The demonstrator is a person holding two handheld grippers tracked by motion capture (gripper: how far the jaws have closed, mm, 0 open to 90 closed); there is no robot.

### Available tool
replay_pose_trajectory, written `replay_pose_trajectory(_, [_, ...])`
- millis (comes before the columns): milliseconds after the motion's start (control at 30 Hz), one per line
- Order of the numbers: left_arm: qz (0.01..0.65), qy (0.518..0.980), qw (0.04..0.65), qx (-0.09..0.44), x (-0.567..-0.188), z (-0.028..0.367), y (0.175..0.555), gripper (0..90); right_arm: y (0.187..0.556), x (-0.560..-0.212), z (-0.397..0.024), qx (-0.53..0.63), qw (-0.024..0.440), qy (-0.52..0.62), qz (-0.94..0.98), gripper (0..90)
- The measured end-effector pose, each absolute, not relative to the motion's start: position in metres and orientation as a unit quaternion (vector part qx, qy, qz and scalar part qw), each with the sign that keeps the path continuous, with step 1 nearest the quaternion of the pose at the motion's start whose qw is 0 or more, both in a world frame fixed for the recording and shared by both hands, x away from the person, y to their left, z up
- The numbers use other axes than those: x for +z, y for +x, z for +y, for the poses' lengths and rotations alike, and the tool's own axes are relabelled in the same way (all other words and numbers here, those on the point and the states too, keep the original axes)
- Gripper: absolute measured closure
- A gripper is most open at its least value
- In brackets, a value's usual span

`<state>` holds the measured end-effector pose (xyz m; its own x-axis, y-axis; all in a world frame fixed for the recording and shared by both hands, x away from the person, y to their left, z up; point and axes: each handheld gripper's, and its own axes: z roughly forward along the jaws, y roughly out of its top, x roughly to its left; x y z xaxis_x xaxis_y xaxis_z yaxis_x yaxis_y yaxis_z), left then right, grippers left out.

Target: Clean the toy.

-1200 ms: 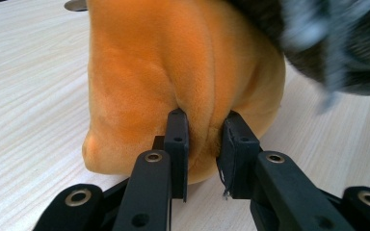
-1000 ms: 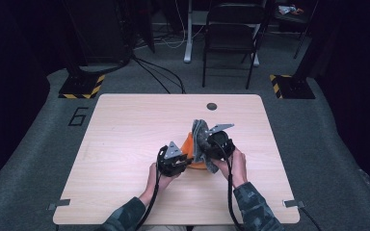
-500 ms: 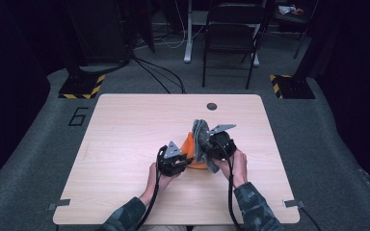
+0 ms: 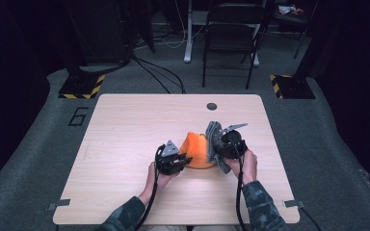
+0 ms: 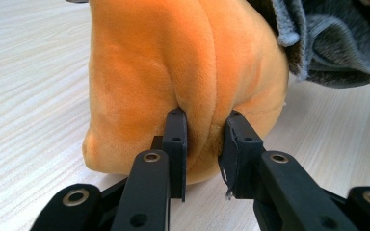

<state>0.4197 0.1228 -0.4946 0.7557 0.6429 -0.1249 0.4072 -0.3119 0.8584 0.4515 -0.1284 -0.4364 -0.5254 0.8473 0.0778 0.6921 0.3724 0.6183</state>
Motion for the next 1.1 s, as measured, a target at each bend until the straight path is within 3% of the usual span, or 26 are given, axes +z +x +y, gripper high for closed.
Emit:
replay_pose_trajectory(500, [0.329,0.8,0.489,0.114,-0.495,0.126,0.421,73.6,0.466,-0.481,-0.148,0.251,0.08,0.52,0.813,76.7])
replay_pose_trajectory(767, [0.325,0.801,0.487,0.121,-0.494,0.124,0.419,73.7,0.458,-0.434,-0.155,0.303,0.118,0.499,0.803,76.7])
replay_pose_trajectory(933, [0.32,0.803,0.485,0.131,-0.493,0.121,0.417,73.6,0.441,-0.402,-0.128,0.348,0.142,0.449,0.81,76.8])
replay_pose_trajectory(1100, [0.312,0.807,0.483,0.135,-0.493,0.119,0.415,73.6,0.428,-0.397,-0.092,0.36,0.147,0.398,0.831,76.8])
